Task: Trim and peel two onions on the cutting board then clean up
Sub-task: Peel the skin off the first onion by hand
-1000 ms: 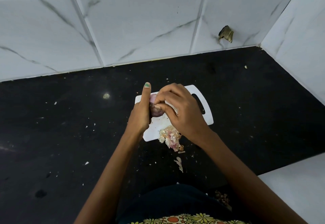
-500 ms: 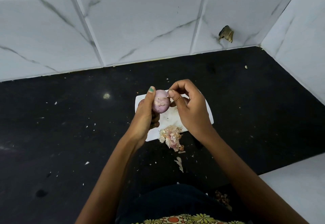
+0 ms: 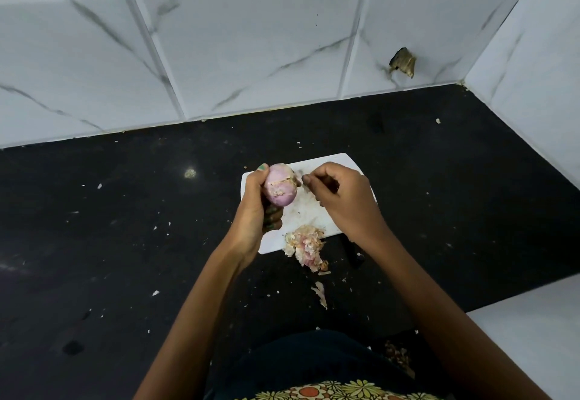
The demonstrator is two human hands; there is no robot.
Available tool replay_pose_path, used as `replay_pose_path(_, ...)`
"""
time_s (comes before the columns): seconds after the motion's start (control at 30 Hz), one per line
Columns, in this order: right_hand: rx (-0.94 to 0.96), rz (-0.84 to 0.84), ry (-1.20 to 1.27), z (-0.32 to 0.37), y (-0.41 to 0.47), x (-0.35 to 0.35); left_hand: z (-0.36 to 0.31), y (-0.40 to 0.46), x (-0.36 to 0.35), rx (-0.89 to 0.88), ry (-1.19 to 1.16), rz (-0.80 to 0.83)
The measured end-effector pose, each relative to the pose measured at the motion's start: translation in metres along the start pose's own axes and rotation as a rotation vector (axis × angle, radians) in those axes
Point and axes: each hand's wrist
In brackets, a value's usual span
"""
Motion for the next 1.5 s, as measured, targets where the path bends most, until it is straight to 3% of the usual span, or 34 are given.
replay_pose_path(0.47,0.065,0.212,0.263,0.029,0.0,0.011,-0.003,-0.007,-0.007,-0.003,-0.211,0.052)
replay_pose_path(0.63,0.052,0.191,0.294,0.033,-0.003,0.005,-0.003,-0.005,-0.009,-0.004,-0.206,0.008)
replay_pose_path(0.9,-0.051,0.174,0.344,0.034,-0.004,0.001,0.003,-0.004,-0.013,-0.081,0.05,-0.111)
replay_pose_path(1.5,-0.049,0.239,0.445,0.021,-0.001,0.007,0.001,-0.006,-0.017,0.003,-0.164,-0.092)
Point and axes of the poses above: each hand's wrist, its own y-axis towards the middle knuckle, its own x-axis out of the back of the hand, z = x × y, and after that the axes turned 5 degrees about x, right-handed
